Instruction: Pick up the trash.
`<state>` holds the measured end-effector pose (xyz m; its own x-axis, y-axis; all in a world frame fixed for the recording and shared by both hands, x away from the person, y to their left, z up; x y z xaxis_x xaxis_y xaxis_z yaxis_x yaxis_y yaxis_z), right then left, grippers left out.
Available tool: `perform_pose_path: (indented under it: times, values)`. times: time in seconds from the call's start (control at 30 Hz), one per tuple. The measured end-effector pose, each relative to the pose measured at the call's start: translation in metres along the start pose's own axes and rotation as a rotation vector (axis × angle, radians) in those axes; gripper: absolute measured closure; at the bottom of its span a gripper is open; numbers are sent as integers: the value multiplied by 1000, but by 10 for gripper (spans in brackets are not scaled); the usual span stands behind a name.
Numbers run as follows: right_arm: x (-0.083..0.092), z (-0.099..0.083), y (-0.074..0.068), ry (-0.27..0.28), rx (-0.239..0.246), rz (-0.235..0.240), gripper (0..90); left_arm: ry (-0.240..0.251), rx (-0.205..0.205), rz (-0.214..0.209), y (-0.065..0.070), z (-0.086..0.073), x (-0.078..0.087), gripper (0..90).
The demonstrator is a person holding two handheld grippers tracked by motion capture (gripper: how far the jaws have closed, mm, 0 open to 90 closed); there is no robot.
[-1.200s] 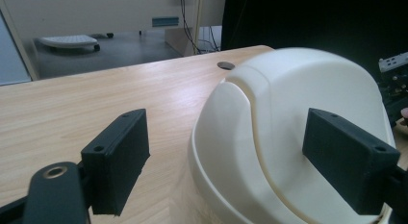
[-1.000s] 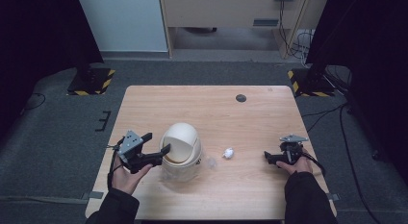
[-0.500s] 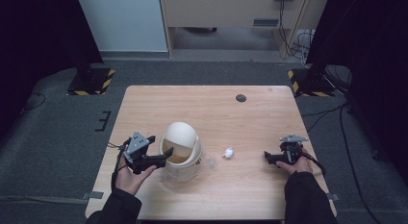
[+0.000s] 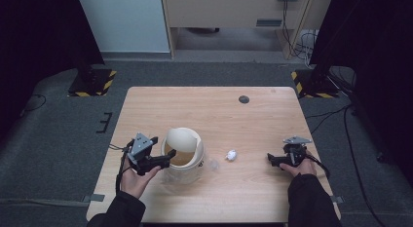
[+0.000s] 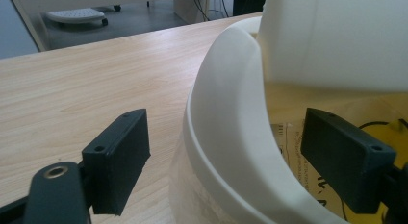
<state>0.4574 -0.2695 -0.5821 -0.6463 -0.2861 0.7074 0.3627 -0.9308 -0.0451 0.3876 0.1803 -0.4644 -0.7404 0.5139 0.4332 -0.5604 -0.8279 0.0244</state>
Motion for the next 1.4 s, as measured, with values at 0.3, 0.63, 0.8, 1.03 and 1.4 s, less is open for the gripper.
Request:
perform_pose_path:
  times: [0.3, 0.63, 0.8, 1.03, 1.4]
  values:
    - [0, 1, 1, 1, 10, 16, 25, 52, -26, -30, 4, 7, 15, 170]
    - [1, 3, 3, 7, 18, 21, 89, 77, -19, -21, -1, 6, 29, 170]
    - [4, 5, 2, -4, 40, 42, 198, 94, 3, 3, -12, 4, 36, 170]
    - [7, 9, -1, -1, 61, 55, 250, 61, 36, 72, -36, -9, 39, 170]
    - [16, 24, -6, 58, 58, 60, 261, -41, 80, 142, -61, -37, 29, 168]
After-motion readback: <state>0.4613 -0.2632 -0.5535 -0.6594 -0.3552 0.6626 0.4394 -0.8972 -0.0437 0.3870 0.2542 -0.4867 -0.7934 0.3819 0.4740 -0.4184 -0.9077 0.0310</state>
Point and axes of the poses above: each handheld gripper's, and its own axes: x roughly backward along the jaws, z roughly out of its top, y roughly to its right, the point moved 6 cm from there along -x, roughly forward along the jaws, and after that the axes turned 3 degrees about -x, right-handed, at the moved point
